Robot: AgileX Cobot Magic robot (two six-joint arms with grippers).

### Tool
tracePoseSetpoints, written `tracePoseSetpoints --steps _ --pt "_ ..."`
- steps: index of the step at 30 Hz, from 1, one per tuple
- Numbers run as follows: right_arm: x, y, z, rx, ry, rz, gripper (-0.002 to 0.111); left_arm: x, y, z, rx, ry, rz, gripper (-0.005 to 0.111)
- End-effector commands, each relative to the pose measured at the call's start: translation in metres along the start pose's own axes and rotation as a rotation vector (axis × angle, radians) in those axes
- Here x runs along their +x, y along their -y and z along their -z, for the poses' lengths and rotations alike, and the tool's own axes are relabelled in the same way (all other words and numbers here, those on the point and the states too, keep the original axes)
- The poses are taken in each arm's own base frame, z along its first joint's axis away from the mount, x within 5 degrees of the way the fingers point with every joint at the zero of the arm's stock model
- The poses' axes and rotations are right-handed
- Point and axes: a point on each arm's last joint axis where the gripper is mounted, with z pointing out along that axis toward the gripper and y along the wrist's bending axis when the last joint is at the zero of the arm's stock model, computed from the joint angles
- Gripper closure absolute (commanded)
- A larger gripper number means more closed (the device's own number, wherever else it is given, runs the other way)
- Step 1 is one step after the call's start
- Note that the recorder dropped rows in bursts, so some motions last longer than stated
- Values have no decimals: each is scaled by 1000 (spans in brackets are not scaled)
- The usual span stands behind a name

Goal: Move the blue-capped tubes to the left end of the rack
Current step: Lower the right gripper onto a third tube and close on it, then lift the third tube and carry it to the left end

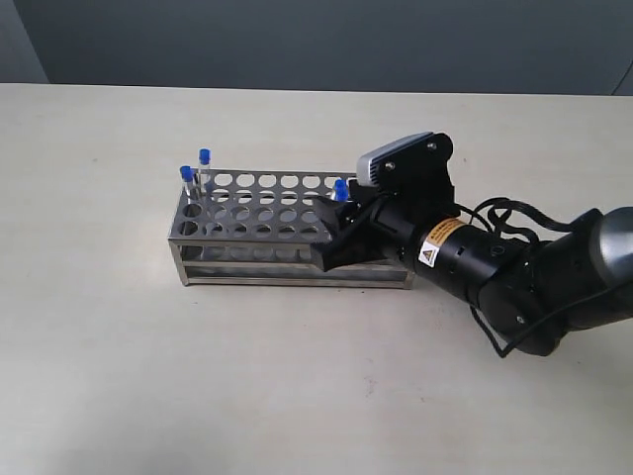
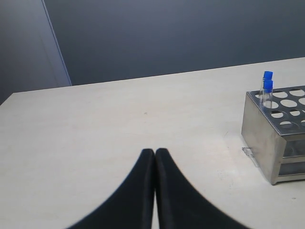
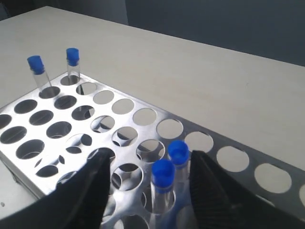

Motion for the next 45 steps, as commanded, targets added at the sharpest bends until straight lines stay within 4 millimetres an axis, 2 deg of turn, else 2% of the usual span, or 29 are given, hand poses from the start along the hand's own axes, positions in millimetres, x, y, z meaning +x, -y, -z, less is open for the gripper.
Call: tracePoseSetpoints --steps 1,5,11,13,23,27,30,41,45 --pt "-2 1 -1 0 15 -10 58 -1 0 1 0 11 -4 106" --pt "0 1 -1 3 -7 -11 61 -1 0 1 0 11 -4 106" --pt "1 2 -1 8 -15 -15 89 -1 0 1 0 11 -4 106" --pt "1 2 -1 8 -15 -15 94 -1 0 1 0 11 -4 106" --pt "5 2 -1 13 -62 -17 95 -1 0 1 0 11 -4 106" --pt "-4 1 3 12 -42 -17 98 -1 0 1 0 11 -4 106" --pt "-12 1 8 12 -33 -16 109 -1 0 1 0 11 -4 106" --pt "-20 0 14 9 -43 -6 109 -1 0 1 0 11 -4 106" --pt "-31 -2 19 1 -17 3 109 -1 0 1 0 11 -4 106"
